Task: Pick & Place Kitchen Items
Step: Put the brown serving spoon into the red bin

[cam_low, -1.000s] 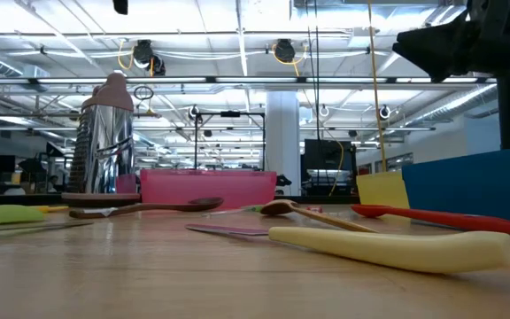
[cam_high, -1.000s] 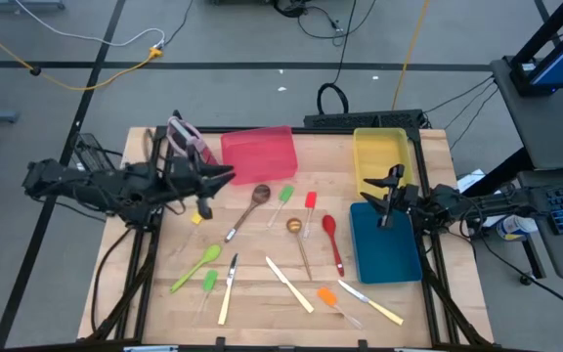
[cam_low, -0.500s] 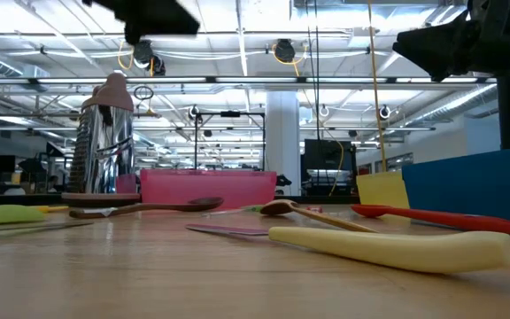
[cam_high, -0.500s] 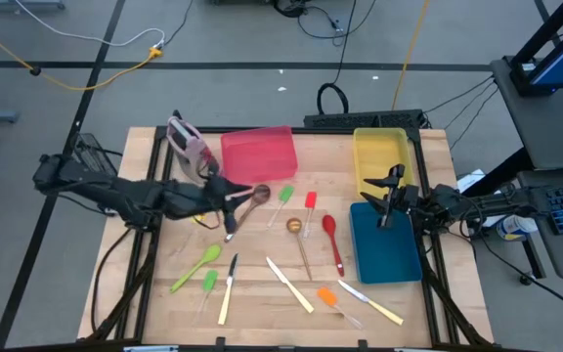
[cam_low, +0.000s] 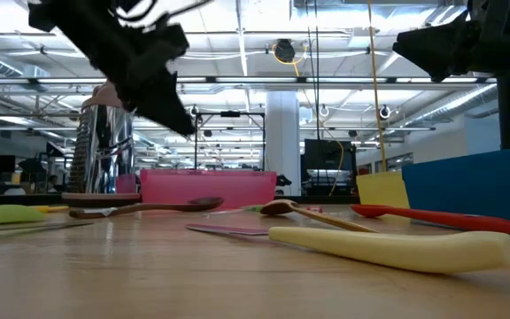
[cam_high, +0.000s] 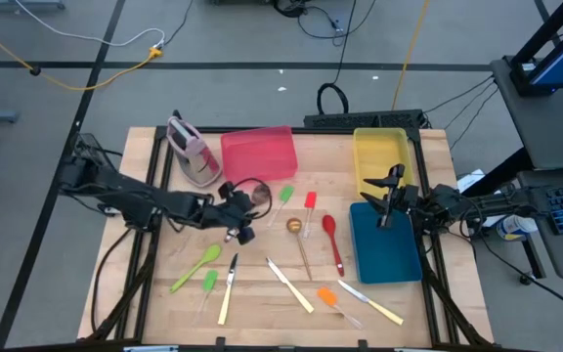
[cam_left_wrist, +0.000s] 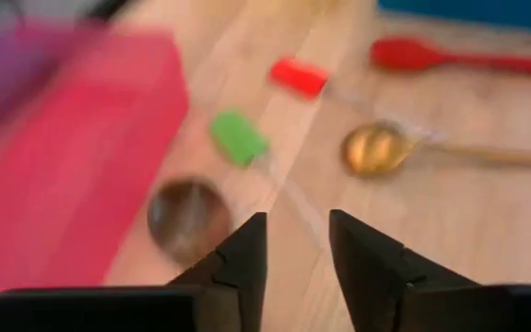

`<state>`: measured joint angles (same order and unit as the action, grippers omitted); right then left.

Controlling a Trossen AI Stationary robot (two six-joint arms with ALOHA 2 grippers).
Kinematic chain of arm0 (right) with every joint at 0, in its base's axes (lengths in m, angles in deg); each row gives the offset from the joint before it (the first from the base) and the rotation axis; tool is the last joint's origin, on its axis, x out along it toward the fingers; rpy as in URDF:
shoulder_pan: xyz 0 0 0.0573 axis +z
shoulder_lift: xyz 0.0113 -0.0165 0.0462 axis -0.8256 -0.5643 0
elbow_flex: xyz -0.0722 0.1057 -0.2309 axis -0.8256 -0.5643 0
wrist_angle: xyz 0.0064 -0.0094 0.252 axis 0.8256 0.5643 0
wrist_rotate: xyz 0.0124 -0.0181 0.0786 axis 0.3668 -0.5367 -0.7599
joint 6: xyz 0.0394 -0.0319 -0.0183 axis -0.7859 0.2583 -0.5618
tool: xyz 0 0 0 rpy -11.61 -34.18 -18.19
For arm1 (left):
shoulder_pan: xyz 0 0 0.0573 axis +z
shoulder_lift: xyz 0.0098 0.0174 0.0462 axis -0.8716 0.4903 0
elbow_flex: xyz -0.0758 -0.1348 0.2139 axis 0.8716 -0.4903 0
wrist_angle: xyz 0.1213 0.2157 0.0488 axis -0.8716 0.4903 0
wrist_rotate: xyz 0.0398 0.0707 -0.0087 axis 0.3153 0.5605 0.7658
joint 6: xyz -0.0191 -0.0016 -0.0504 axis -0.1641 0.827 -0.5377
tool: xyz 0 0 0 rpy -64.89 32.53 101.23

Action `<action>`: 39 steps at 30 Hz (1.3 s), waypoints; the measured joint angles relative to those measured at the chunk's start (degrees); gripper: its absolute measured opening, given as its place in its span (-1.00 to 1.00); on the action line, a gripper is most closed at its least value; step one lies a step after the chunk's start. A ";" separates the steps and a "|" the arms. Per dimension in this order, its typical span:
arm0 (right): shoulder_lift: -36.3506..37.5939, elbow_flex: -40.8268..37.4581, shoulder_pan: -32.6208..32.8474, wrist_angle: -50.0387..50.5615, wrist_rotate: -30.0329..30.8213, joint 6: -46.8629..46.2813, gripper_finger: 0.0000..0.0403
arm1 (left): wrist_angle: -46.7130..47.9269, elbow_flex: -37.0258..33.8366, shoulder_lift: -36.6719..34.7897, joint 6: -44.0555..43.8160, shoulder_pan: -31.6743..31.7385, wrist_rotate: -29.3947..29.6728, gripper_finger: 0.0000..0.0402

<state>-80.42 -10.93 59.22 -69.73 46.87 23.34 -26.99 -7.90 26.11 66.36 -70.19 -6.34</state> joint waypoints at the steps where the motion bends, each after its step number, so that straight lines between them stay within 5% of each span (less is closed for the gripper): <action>1: 0.00 0.00 0.00 0.00 0.00 0.00 -0.16 | 0.96 0.00 0.91 -2.28 0.23 -0.01 -0.29; 8: -0.02 0.00 0.00 0.04 -0.02 -0.02 -0.16 | 2.49 0.00 8.82 -13.09 2.26 -0.59 -0.09; 22: -0.06 0.00 0.00 1.40 -0.02 -0.03 -0.16 | 1.76 0.15 18.66 -23.54 4.22 -0.55 -0.08; 35: -0.15 0.00 0.00 3.08 -0.02 -0.04 -0.16 | 1.52 0.10 18.92 -24.04 4.15 -0.85 -0.89; 39: -0.15 0.00 0.00 3.10 -0.04 -0.07 -0.16 | -0.23 -0.02 18.40 -24.05 4.03 -0.85 -0.88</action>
<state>-80.58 -10.93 59.22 -66.63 46.83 23.27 -27.22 -7.92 44.51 42.31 -66.16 -7.19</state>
